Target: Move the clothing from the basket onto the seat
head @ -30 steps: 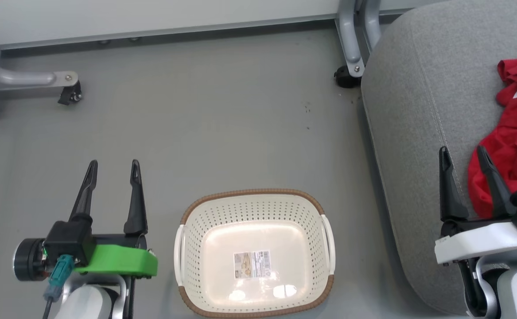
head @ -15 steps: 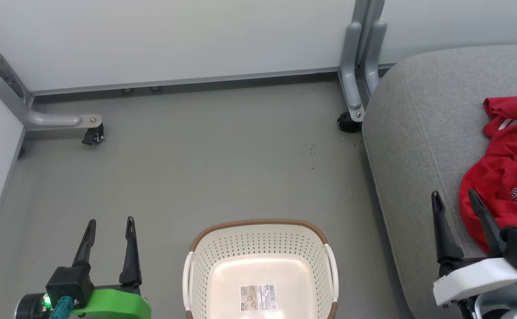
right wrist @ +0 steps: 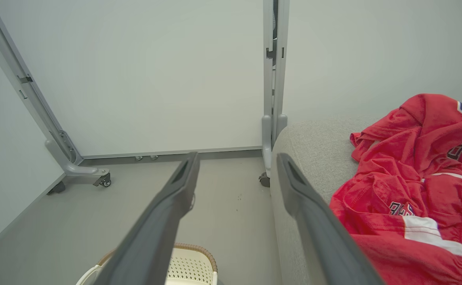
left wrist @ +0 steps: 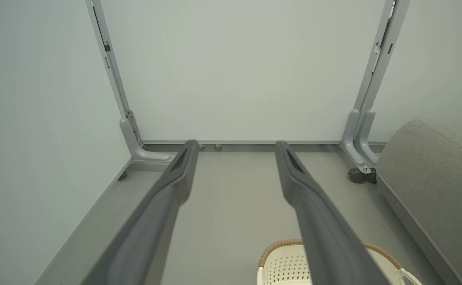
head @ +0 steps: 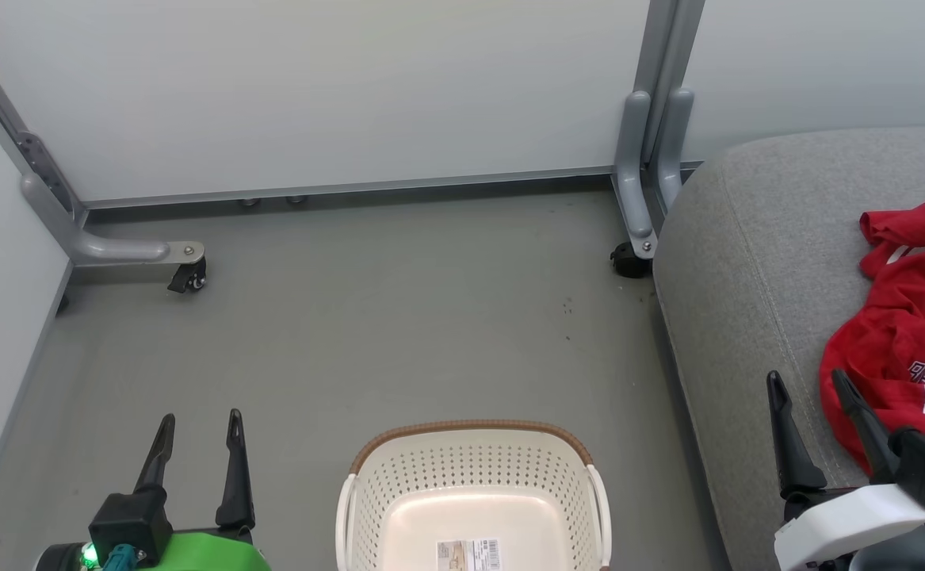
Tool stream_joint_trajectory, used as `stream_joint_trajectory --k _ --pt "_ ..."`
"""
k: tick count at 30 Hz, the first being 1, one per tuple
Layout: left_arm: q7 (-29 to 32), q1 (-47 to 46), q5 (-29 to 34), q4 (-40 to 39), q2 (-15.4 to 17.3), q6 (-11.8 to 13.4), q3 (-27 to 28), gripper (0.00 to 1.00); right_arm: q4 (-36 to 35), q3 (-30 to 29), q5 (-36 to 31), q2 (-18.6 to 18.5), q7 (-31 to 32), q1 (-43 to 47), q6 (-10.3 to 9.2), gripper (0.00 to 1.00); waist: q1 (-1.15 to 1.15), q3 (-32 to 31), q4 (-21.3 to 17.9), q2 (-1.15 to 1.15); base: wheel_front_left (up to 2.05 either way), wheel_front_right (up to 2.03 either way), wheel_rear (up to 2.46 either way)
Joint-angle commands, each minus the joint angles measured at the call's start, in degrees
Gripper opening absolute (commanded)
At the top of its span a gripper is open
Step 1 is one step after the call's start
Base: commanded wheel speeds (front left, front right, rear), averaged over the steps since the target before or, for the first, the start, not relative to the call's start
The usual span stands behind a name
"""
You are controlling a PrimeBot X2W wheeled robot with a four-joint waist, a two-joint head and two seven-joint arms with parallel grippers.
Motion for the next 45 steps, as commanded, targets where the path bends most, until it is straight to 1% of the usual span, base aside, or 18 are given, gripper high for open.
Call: stream_joint_trajectory --k 1,10,24,25,28,45 --pt "-0.02 0.49 0.49 0.19 -0.45 -0.45 0.55 1.00 -0.33 0.06 -0.47 -0.05 0.27 0.78 0.00 1.00 0.00 -0.05 0.08 0.00 0.00 0.00 0.00" --pt "-0.01 0.54 2.36 0.90 -2.04 -1.73 1.96 1.00 -0.10 0.52 0.33 -0.04 0.25 0.87 0.00 1.00 0.00 0.07 0.09 0.00 0.00 0.00 0.00" --pt "-0.02 0.45 4.14 1.66 -3.55 -3.05 3.81 1.00 -0.07 0.32 0.55 -0.03 0.23 0.79 0.00 1.00 0.00 0.14 0.35 0.00 0.00 0.00 0.00" --pt "-0.01 0.45 4.11 1.70 -3.67 -3.14 3.93 0.00 -0.11 0.31 0.58 -0.03 0.24 0.78 0.00 0.00 0.00 0.16 0.38 0.00 0.00 0.00 0.00" --pt "0.04 0.05 3.73 2.85 -3.75 -3.04 3.30 0.00 1.44 0.51 0.35 0.36 0.24 0.15 0.00 0.00 0.00 0.15 0.37 0.00 0.00 0.00 0.00" --pt "4.82 -2.07 -12.82 3.50 -5.53 -6.04 7.30 0.00 6.60 1.32 20.02 -0.77 0.16 -3.55 0.00 0.00 0.00 0.30 0.19 0.00 0.00 0.00 0.00"
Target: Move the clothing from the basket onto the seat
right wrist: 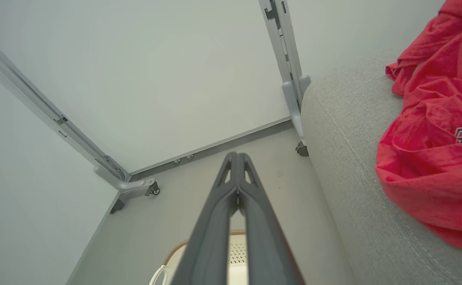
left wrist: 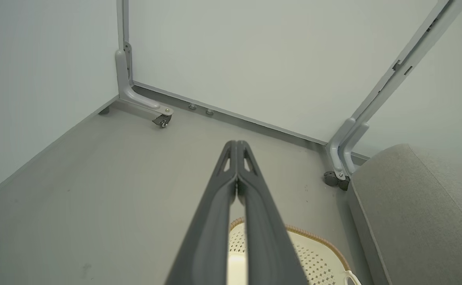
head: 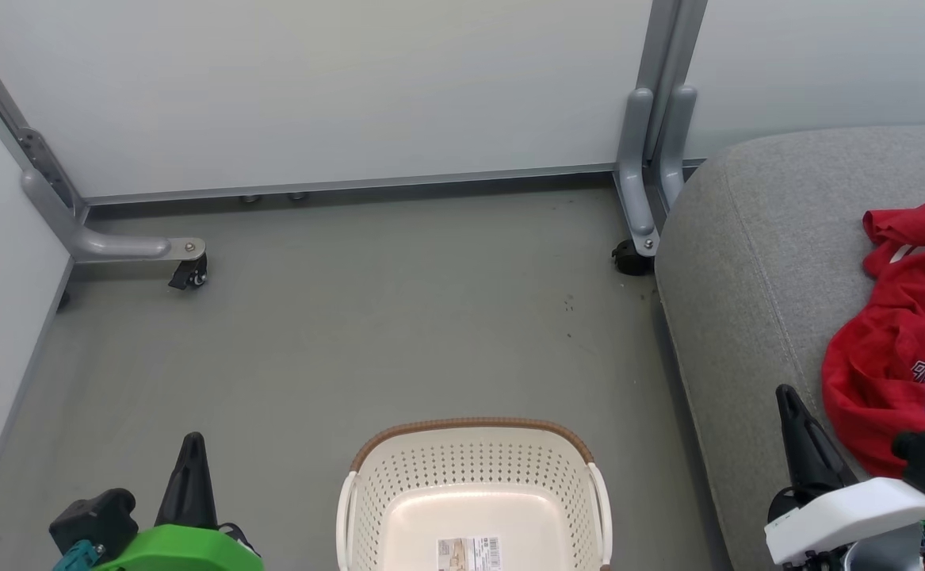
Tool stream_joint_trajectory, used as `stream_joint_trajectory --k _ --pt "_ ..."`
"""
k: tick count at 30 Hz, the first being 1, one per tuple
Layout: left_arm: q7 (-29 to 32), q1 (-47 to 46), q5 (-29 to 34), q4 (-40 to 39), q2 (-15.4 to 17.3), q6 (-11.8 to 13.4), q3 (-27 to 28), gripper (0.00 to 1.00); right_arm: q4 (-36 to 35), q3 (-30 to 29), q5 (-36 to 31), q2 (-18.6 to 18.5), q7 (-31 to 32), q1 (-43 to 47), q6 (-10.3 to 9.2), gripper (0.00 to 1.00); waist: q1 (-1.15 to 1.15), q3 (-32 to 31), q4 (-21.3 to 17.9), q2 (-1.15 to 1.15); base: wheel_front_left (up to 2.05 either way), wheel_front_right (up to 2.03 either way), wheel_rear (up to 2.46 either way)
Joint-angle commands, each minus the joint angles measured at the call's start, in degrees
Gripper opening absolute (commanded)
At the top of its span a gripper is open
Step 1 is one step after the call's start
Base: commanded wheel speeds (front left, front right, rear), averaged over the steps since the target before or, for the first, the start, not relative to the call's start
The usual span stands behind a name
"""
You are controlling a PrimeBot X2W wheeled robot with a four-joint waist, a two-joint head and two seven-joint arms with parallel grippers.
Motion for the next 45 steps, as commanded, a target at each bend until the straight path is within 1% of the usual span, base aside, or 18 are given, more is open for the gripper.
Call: stream_joint_trajectory --k 1,23,45 --pt "0.48 -2.03 -2.16 -0.70 -0.08 -0.59 0.80 0.00 -0.12 0.04 2.58 -0.67 -0.08 -1.81 0.00 0.00 0.00 0.01 -0.02 0.00 0.00 0.00 0.00" --pt "5.41 -4.16 -19.20 -0.13 -1.91 -3.66 4.92 0.00 5.36 0.28 22.28 -1.34 0.36 -5.67 0.00 0.00 0.00 0.20 -0.25 0.00 0.00 0.00 0.00" --pt "9.33 -5.80 -32.60 0.41 -3.41 -6.13 8.13 0.00 9.73 0.03 37.45 -1.59 1.03 -8.67 0.01 0.00 0.00 0.39 -0.48 0.00 0.00 0.00 0.00"
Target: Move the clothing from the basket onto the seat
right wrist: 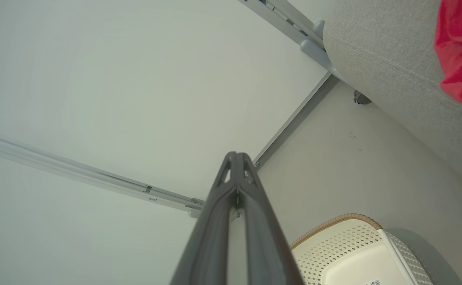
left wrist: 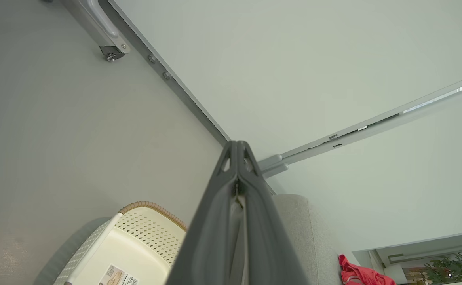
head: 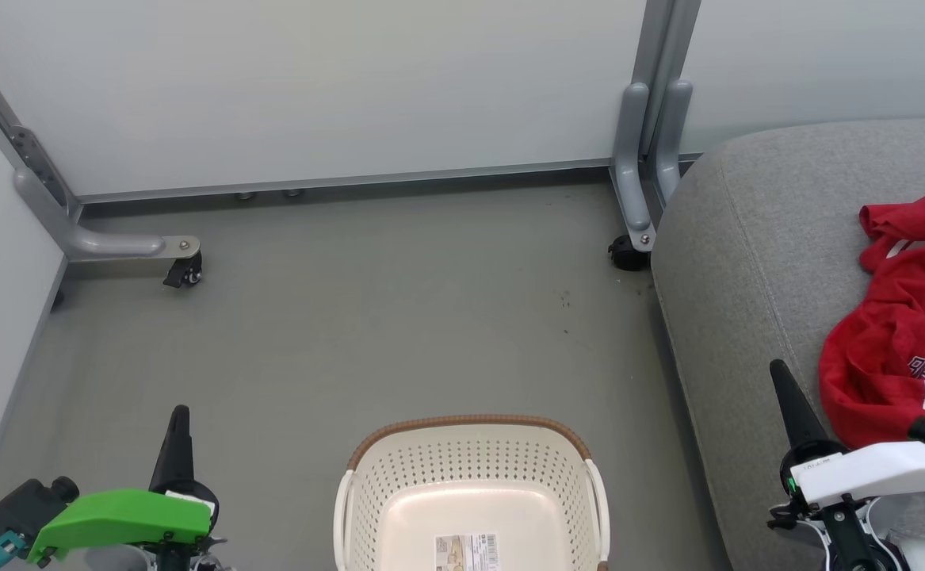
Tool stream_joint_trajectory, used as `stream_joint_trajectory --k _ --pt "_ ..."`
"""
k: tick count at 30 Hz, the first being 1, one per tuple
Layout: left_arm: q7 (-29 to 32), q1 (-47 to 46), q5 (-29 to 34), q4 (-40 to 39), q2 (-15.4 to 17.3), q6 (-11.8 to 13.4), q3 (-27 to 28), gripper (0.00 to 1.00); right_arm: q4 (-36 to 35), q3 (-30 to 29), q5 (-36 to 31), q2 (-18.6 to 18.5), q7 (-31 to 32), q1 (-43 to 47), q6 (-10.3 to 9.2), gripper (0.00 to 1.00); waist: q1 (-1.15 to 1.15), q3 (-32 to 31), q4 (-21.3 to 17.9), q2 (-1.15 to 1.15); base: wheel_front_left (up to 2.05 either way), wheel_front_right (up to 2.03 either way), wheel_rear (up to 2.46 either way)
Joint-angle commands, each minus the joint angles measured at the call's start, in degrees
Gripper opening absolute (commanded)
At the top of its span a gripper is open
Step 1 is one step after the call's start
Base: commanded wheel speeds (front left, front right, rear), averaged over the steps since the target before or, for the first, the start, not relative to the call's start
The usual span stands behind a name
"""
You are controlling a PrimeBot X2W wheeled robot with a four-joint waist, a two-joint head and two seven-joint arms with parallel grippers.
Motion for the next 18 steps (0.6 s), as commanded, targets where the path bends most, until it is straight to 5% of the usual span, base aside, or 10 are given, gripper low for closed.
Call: stream_joint_trajectory --k 1,18 --pt "0.47 -1.77 -1.68 -0.35 -0.18 -0.45 0.58 0.00 0.06 -0.14 1.87 -0.35 0.17 -1.30 0.02 0.00 0.00 0.01 -0.02 0.00 0.00 0.00 0.00" --pt "2.93 -2.78 -10.11 0.02 -1.03 -2.02 2.64 0.00 2.82 -0.51 11.22 -0.36 0.75 -3.13 0.02 0.00 0.00 0.16 -0.19 0.00 0.00 0.00 0.00"
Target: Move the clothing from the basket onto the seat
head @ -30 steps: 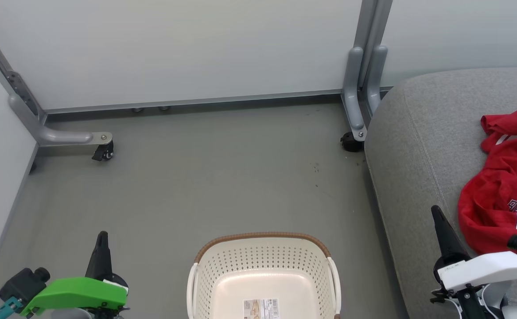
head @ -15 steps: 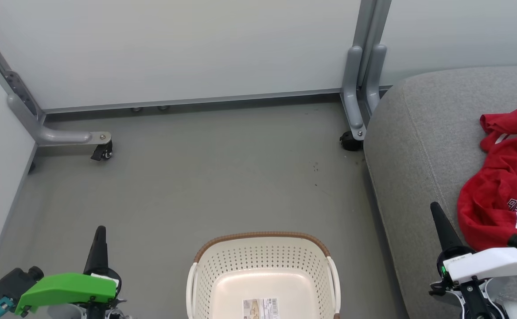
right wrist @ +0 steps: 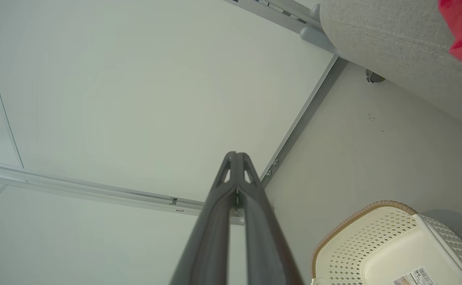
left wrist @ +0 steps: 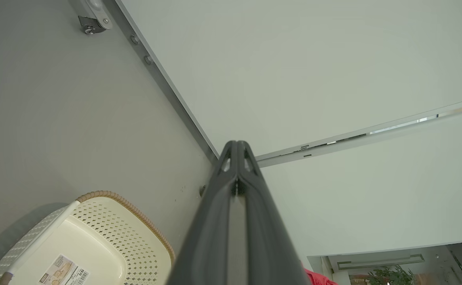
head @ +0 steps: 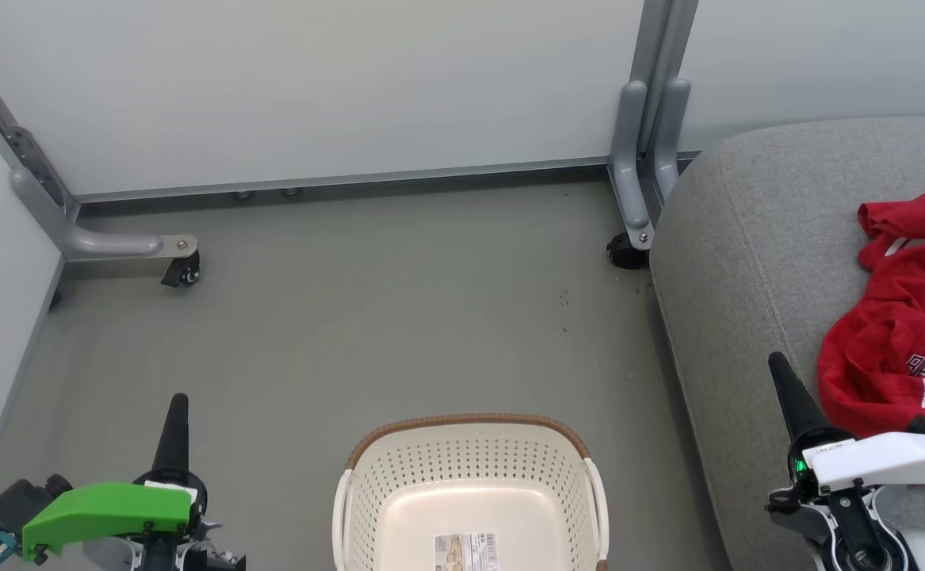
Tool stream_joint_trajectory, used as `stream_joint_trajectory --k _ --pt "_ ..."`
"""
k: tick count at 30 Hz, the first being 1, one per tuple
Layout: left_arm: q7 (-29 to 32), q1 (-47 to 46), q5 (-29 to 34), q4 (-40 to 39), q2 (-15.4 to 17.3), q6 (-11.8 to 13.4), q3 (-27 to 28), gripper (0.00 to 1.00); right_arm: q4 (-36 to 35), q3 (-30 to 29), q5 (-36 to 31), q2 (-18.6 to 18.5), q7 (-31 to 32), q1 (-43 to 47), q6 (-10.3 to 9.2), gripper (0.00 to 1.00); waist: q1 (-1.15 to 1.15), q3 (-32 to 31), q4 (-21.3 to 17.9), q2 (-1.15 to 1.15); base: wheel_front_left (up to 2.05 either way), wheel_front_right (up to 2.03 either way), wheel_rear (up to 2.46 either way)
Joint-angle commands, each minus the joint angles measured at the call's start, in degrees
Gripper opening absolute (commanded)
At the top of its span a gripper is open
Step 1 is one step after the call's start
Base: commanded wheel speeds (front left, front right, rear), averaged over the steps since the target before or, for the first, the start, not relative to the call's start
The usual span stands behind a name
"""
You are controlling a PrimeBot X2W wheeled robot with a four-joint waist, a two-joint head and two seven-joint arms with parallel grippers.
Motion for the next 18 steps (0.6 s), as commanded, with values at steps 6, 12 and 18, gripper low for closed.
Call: stream_joint_trajectory --k 6,12,18 --pt "1.03 -1.92 -3.79 -0.04 -0.20 -0.88 1.15 0.00 0.84 -0.35 4.04 -0.29 0.40 -1.70 0.04 0.00 0.00 0.05 -0.07 0.00 0.00 0.00 0.00" --pt "1.83 -2.06 -6.40 0.09 -0.55 -1.36 1.72 0.00 1.77 -0.49 6.89 -0.25 0.59 -2.11 0.04 0.00 0.00 0.11 -0.13 0.00 0.00 0.00 0.00" --pt "2.50 -2.49 -8.83 0.20 -0.87 -1.80 2.39 0.00 2.56 -0.63 9.63 -0.21 0.78 -2.80 0.04 0.00 0.00 0.16 -0.19 0.00 0.00 0.00 0.00"
